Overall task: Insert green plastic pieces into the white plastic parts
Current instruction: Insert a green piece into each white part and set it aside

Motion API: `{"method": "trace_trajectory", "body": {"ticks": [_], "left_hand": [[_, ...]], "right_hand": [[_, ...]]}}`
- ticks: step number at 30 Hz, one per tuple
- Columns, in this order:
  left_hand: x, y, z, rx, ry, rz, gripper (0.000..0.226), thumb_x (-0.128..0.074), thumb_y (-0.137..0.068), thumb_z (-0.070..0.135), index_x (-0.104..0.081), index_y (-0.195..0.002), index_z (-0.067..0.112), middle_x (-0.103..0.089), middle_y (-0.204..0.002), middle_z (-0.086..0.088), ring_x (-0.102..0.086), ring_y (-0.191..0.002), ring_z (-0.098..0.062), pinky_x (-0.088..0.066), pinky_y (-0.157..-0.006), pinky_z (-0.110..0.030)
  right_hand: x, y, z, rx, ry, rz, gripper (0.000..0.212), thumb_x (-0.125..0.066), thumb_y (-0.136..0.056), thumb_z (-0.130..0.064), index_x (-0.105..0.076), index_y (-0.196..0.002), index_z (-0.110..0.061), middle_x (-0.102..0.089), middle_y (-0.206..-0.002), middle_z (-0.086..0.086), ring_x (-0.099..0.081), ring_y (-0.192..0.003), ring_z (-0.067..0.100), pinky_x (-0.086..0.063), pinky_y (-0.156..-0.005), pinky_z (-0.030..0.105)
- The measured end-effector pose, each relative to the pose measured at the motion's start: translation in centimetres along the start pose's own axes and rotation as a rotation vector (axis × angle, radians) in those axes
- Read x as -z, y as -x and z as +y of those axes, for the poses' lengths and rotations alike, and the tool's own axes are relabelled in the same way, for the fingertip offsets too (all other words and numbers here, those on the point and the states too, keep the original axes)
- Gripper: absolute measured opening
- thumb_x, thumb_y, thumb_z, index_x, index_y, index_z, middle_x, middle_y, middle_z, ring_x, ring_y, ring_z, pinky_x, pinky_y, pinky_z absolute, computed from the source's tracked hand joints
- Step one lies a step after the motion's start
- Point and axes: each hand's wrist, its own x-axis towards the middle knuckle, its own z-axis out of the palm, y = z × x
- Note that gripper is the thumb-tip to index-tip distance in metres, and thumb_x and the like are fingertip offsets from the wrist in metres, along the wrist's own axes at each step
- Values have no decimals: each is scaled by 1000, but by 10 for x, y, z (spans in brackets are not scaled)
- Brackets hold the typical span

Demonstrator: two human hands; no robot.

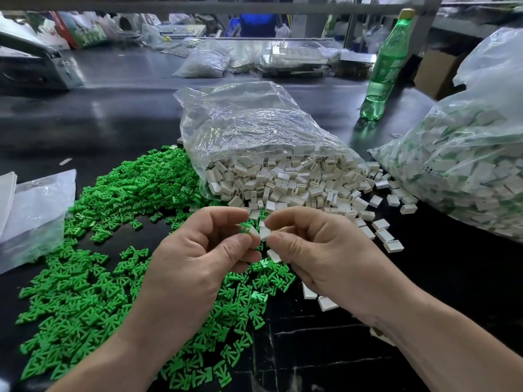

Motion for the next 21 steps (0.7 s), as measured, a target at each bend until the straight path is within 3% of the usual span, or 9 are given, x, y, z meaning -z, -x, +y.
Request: {"method": "trace_trajectory", "body": {"ticks": [4,9,13,16,19,21], "left_hand": [[-1,1,2,-31,-27,16,15,-68,-79,28,-70,-94,30,-76,-91,-3,-74,-80,-19,-57,-65,-20],[-2,2,2,-44,-56,21,8,-69,-84,30,-70,-92,30,-76,-91,-1,-73,-83,-17,-58,-66,-22],[0,4,6,-45,-131,79,16,-76,-81,43,-72,-90,30,-70,-75,0,-66,-65,-12,-53,-59,-17],[2,3,6,23,41,66,22,-75,-74,41,-72,-87,24,-66,-70,-7,-62,-60,-20,-52,-56,-27],[2,1,6,83,223,13,15,-72,-71,33,-71,-82,22,-70,-80,-16,-66,-65,-26,-52,-53,-29],[2,1,5,92,247,0,15,-72,-70,32,-71,-81,22,-71,-82,-18,-68,-66,-27,-52,-52,-29]], "right_hand": [[-2,0,0,42,22,2,33,-73,-73,-57,-70,-96,-33,-57,-63,-15,-48,-48,0,-34,-43,9],[-3,-1,0,53,-11,-15,30,-74,-75,-53,-73,-97,-33,-61,-69,-13,-51,-49,-1,-37,-45,8],[-3,0,-2,32,-108,-43,24,-85,-77,-40,-76,-96,-30,-65,-70,-9,-52,-48,0,-39,-44,9],[-4,3,-4,30,-108,-37,23,-76,-81,-36,-77,-102,-28,-63,-65,-15,-53,-47,-2,-38,-45,7],[-5,6,-6,58,9,-60,23,-65,-97,-25,-72,-119,-23,-61,-60,-29,-57,-53,-10,-40,-47,4],[-5,7,-8,76,73,-95,21,-59,-102,-27,-71,-119,-25,-58,-59,-27,-54,-50,-4,-38,-46,7]]}}
